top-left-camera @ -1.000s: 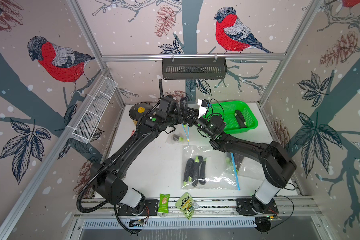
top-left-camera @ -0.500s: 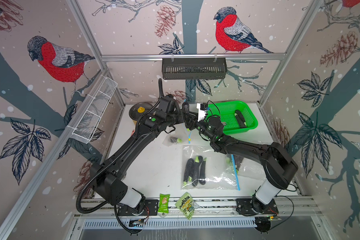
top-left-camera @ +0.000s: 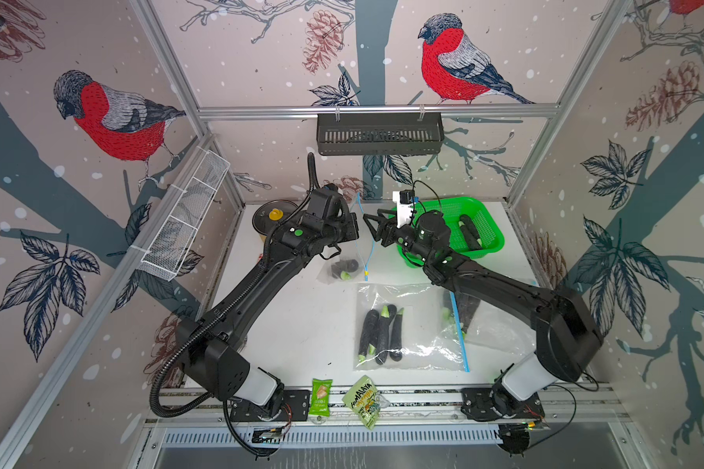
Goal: Place the eggplant in a zip-top bag and seal the zipper
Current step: Place the eggplant in the zipper food storage bag, then pick up the eggplant from the basket.
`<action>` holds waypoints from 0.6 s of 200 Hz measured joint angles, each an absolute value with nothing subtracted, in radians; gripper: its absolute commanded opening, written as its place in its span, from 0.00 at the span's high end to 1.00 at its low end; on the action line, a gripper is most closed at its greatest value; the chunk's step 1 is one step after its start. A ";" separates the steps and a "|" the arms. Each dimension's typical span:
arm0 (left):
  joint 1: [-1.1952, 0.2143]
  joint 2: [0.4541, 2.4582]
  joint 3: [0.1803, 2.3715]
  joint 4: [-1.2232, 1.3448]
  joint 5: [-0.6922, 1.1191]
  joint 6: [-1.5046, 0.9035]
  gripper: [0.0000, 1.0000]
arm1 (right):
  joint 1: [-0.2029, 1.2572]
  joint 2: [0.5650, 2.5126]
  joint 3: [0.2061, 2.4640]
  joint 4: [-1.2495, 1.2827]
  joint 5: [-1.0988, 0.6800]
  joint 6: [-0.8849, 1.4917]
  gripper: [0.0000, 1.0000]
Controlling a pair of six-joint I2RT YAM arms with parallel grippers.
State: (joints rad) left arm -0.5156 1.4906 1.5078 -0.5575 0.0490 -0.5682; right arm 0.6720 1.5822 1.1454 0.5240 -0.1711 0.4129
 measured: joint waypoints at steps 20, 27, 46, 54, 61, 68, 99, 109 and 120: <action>-0.513 1.491 1.507 -0.559 0.049 -0.565 1.00 | 0.587 1.535 1.166 0.437 -0.205 0.408 0.32; -0.512 1.491 1.507 -0.558 0.049 -0.562 1.00 | 0.553 1.520 1.169 0.408 -0.214 0.397 0.31; -0.509 1.487 1.498 -0.558 0.048 -0.557 1.00 | 0.444 1.492 1.166 0.315 -0.233 0.389 0.23; -0.508 1.485 1.493 -0.556 0.048 -0.557 1.00 | 0.389 1.488 1.161 0.277 -0.235 0.386 0.20; -0.507 1.483 1.489 -0.555 0.048 -0.557 1.00 | 0.341 1.490 1.158 0.244 -0.236 0.381 0.17; -0.506 1.482 1.485 -0.552 0.048 -0.557 1.00 | 0.290 1.499 1.158 0.205 -0.244 0.371 0.15; -0.506 1.480 1.478 -0.539 0.051 -0.555 1.00 | 0.117 1.612 1.212 0.040 -0.256 0.329 0.01; -0.506 1.477 1.475 -0.533 0.052 -0.550 1.00 | 0.090 1.657 1.242 -0.014 -0.253 0.307 0.00; -0.506 1.475 1.469 -0.527 0.053 -0.550 1.00 | 0.071 1.715 1.290 -0.070 -0.244 0.279 0.02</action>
